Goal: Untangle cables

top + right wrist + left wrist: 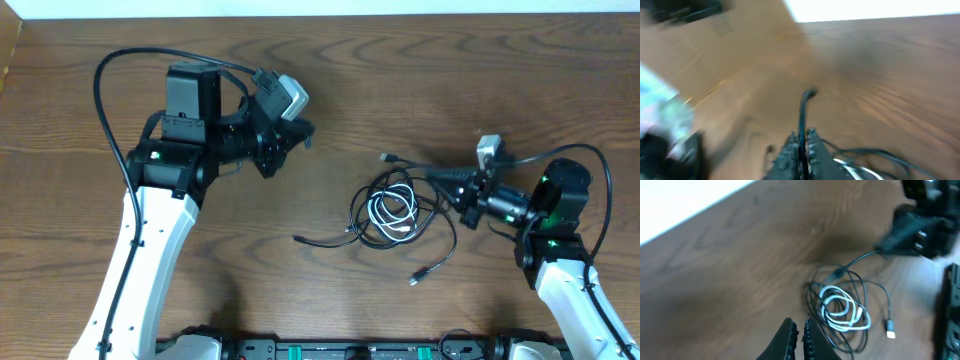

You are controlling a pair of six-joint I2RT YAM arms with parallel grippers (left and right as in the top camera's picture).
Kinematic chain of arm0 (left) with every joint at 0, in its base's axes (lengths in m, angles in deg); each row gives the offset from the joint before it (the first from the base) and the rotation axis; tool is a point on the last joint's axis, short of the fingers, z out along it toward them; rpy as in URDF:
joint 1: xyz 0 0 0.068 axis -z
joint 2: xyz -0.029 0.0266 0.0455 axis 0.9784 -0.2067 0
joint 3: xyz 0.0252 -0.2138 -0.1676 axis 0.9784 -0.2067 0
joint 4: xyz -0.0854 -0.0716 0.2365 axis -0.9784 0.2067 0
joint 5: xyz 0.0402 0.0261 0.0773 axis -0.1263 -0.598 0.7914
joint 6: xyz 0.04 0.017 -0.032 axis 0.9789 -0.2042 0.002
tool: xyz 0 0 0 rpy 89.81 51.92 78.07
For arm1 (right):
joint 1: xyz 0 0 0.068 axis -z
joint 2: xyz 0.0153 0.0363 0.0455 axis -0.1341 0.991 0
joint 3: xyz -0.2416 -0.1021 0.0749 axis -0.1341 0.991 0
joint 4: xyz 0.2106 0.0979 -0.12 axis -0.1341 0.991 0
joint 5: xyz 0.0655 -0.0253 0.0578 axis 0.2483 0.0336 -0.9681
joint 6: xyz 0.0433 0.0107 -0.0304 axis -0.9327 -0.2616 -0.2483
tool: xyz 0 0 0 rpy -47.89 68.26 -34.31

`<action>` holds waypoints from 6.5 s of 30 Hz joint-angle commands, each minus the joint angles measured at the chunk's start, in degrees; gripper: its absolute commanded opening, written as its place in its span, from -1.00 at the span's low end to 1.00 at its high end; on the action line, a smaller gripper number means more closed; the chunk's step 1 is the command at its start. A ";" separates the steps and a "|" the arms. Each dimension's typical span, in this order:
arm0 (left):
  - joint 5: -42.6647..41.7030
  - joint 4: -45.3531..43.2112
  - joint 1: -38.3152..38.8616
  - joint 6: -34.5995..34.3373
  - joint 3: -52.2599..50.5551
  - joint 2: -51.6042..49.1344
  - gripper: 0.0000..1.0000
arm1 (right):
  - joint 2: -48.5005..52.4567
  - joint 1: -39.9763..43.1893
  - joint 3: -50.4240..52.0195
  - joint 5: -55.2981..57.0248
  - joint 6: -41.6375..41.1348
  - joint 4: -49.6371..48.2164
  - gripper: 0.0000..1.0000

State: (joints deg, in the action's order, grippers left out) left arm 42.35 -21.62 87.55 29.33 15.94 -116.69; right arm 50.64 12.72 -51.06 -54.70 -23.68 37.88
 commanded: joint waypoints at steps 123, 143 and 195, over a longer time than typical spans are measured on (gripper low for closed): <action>8.74 -9.79 25.70 7.41 -3.96 -38.12 0.54 | 0.02 -7.96 -0.44 39.56 -13.09 15.61 0.93; 9.90 -9.51 22.53 6.97 -3.39 -27.50 -0.85 | 0.02 -7.96 -0.44 37.86 -13.70 15.34 0.95; 13.46 -6.64 8.44 -3.82 -0.07 -8.70 -0.50 | 1.79 -11.02 -0.35 16.31 4.61 7.02 0.75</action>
State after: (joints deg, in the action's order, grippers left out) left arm 53.41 -28.66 96.18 24.11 15.37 -121.41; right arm 50.81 3.67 -51.08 -42.15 -23.09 44.91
